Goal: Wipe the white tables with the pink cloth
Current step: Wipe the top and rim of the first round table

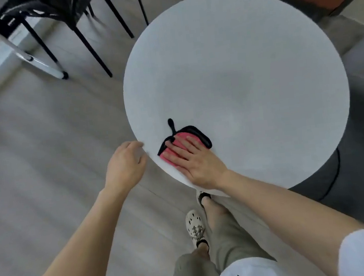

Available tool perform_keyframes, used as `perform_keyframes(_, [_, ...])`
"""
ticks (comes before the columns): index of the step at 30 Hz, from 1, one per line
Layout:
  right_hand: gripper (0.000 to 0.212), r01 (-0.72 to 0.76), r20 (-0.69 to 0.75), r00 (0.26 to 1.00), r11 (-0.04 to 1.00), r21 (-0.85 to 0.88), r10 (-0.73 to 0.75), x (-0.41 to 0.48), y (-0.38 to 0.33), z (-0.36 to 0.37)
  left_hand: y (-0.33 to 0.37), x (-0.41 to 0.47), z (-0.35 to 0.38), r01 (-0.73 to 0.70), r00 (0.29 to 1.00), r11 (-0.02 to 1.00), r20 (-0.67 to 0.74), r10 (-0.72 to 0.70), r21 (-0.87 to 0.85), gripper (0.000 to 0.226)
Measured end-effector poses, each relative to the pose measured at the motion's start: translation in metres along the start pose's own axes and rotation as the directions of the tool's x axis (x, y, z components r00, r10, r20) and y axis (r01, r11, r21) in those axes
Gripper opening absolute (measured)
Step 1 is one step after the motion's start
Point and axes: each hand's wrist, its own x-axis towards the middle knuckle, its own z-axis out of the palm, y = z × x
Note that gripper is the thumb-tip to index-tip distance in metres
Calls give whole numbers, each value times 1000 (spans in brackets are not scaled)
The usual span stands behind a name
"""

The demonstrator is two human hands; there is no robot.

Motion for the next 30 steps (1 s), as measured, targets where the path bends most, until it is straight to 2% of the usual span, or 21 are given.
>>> perform_keyframes(3, [54,94,30,995,996,-5,-93,84,13,3,-17,18,-12,58,998,998,-30,-58,7,38])
perform_keyframes(9, [56,10,71,997,1000,25,-12,226,78,-11,-9,89,-30,106,994,993,-35,-104,53,37])
perform_keyframes(14, [59,-178,35,983,984,0,178,302,166,-36,33,166,-36,-47,998,989,-38,53,141,42])
perform_keyframes(18, [59,-365,-14,931,931,20,365,303,251,-60,80,221,-31,-182,983,968,0,185,173,43])
perform_keyframes(21, [61,-522,-26,852,853,28,522,273,308,-82,117,249,-22,-336,941,925,21,338,175,41])
perform_keyframes(25, [63,-703,-57,706,709,54,706,206,358,-102,158,263,-2,-508,861,849,63,504,148,41])
perform_keyframes(30, [62,-892,-121,428,440,103,896,75,362,-109,190,258,17,-714,700,688,161,696,131,40])
